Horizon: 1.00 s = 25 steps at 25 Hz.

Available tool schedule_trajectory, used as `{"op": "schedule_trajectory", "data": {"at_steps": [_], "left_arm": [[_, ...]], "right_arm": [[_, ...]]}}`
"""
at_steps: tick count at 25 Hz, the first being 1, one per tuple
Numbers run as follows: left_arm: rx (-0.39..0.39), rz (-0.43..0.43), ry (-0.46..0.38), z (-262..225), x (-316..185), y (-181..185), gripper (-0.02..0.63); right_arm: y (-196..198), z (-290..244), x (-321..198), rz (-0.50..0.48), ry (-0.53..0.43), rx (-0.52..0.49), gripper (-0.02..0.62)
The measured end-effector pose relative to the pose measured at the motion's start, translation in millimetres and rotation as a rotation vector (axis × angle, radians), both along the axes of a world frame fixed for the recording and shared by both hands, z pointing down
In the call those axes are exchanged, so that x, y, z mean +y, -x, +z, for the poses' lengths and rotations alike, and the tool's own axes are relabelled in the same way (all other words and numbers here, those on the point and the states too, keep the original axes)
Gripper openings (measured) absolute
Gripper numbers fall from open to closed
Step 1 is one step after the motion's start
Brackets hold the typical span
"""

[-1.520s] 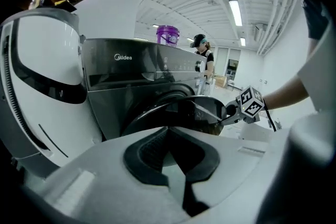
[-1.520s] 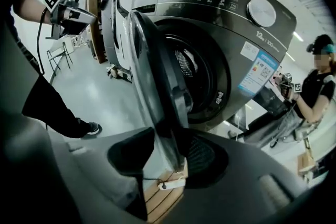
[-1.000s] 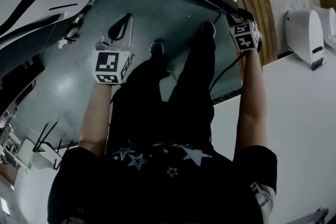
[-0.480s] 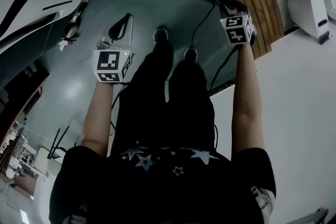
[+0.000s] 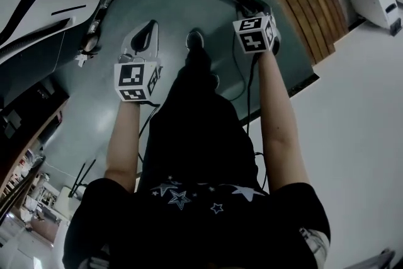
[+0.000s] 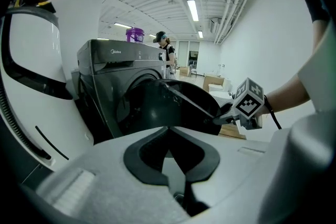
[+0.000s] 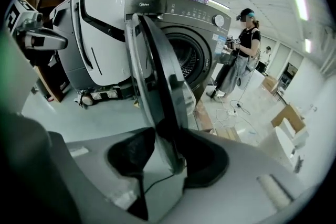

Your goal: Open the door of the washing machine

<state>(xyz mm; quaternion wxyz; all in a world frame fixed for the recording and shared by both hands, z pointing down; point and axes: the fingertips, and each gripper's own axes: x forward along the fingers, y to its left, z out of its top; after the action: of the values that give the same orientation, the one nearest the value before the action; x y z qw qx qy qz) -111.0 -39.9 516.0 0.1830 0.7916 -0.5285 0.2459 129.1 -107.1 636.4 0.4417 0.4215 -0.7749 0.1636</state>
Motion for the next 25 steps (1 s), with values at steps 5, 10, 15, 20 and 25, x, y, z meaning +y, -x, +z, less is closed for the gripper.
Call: {"op": "schedule_trajectory", "data": {"at_steps": [5, 10, 15, 20, 25], "left_arm": [[-0.032, -0.010, -0.022, -9.0, 36.2, -7.4, 0.012], [-0.047, -0.044, -0.018, -12.6, 75.9, -7.0, 0.012], [-0.057, -0.076, -0.018, -18.7, 97.7, -1.0, 0.012], [-0.069, -0.068, 0.012, -14.9, 116.2, 10.4, 0.012], [-0.049, -0.032, 0.038, -3.3, 122.6, 18.9, 0.012]], "right_arm": [[16.5, 1.0, 36.3, 0.026, -0.009, -0.074, 0.146], [36.9, 3.0, 67.7, 0.012, -0.005, -0.116, 0.137], [51.2, 3.6, 87.3, 0.019, -0.019, -0.145, 0.129], [70.2, 4.5, 106.8, 0.047, -0.006, -0.187, 0.121], [88.7, 6.1, 126.3, 0.070, 0.010, -0.196, 0.107]]}}
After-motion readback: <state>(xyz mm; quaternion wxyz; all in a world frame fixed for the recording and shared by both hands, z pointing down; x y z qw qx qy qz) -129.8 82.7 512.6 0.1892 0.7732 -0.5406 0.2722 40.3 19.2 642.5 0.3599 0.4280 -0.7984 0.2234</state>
